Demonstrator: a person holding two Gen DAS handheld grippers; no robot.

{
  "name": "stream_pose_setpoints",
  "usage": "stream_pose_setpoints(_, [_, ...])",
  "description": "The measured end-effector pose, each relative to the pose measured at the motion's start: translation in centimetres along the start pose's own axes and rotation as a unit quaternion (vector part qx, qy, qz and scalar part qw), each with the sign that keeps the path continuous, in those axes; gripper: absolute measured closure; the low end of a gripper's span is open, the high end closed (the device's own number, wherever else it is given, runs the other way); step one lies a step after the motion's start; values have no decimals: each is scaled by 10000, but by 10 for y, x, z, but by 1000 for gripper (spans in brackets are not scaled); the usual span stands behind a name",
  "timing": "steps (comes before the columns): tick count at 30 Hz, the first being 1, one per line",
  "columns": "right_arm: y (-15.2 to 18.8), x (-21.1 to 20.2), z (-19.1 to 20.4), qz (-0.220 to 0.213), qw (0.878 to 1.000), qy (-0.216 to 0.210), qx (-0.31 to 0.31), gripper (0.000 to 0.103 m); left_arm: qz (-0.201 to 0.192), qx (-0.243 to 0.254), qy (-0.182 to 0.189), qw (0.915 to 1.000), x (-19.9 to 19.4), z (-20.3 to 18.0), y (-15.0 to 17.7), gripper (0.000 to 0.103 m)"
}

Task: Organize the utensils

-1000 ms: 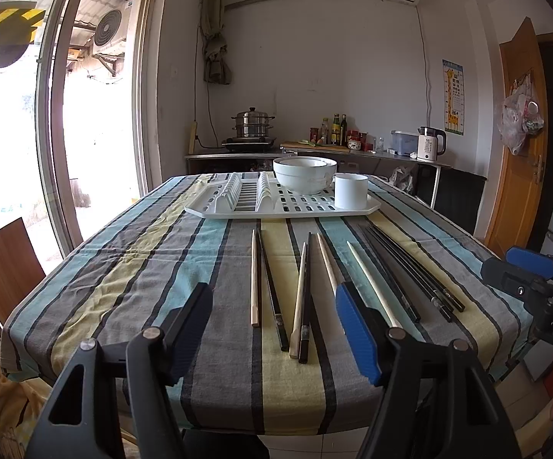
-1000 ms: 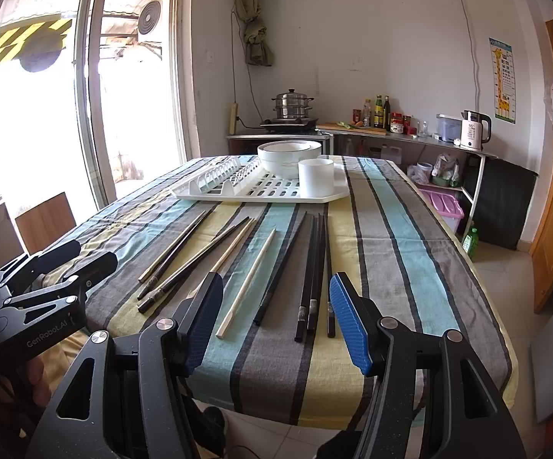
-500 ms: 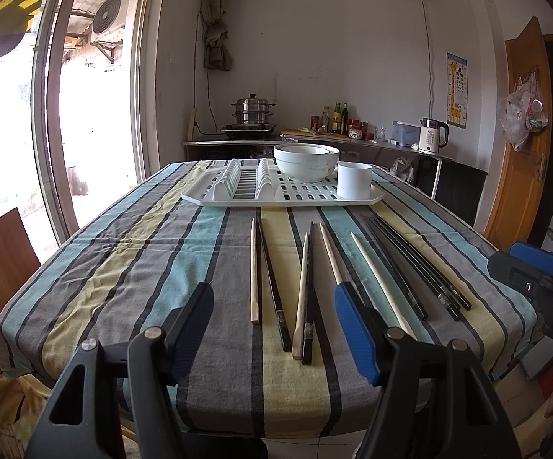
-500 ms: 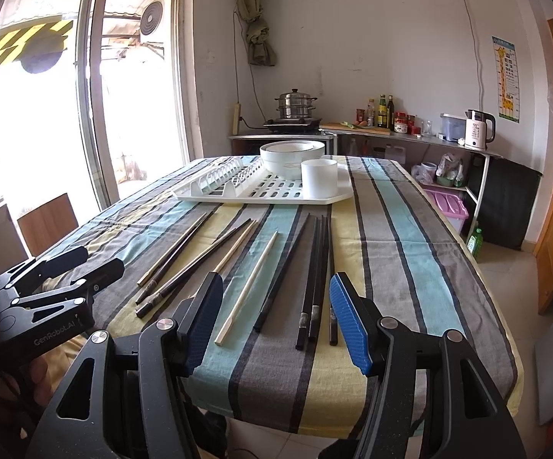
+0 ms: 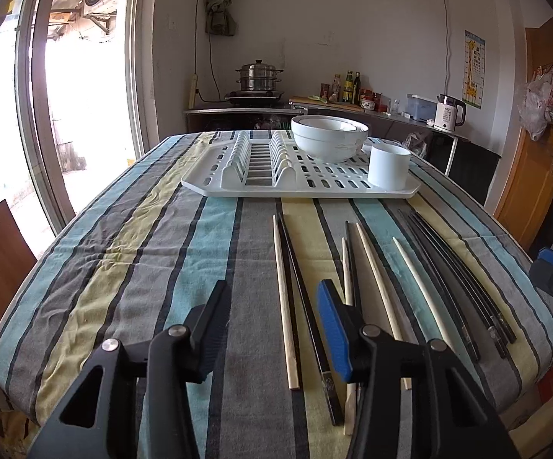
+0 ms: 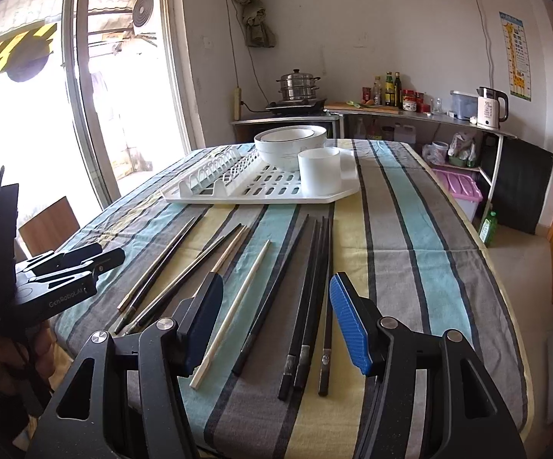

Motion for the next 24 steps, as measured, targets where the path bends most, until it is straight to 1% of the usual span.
stream_pose_setpoints(2, [-4,13,-6,109,9999,5,-4,44,192,31,-48,9998,16,5,-2,57])
stream_pose_setpoints(7, [-12,43,-20,390,9992,119,-40,44,726,88,-9,9973,56,12,-2,61])
stream_pose_setpoints(8, [-14,51,-23,486,9987,145,-26,46,801,65,32,9968,62,13,-2,62])
stream_pose_setpoints(10, [-15,63,-28,649,9978,155,-30,68,911,53,36,9958,70,14,-2,62])
stream_pose_setpoints(12, [-15,76,-31,826,9965,141,-51,77,967,44,76,9953,76,14,-3,63])
stream_pose_setpoints(15, [-14,95,-29,1052,9945,-1,-17,84,1065,51,81,9943,85,14,-4,64])
stream_pose_setpoints(18, [-12,115,-23,1277,9918,-97,-36,87,1226,-30,142,9924,92,16,-3,66])
stream_pose_setpoints(21, [-10,135,-19,1504,9886,-115,-29,88,1273,40,62,9918,98,17,-5,66])
stream_pose_setpoints(24, [-10,155,-20,1688,9856,-97,15,88,1314,25,103,9913,103,19,-8,68])
Point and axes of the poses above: each gripper's, at about its wrist camera, not at the fingertips, and x roughly the way its jaws point, z to its left, y to its underside, the point moved 3 cm from there along x, roughly the way its jaws point, and after that the axes turned 13 degrees about -z, right-handed, at the moved point
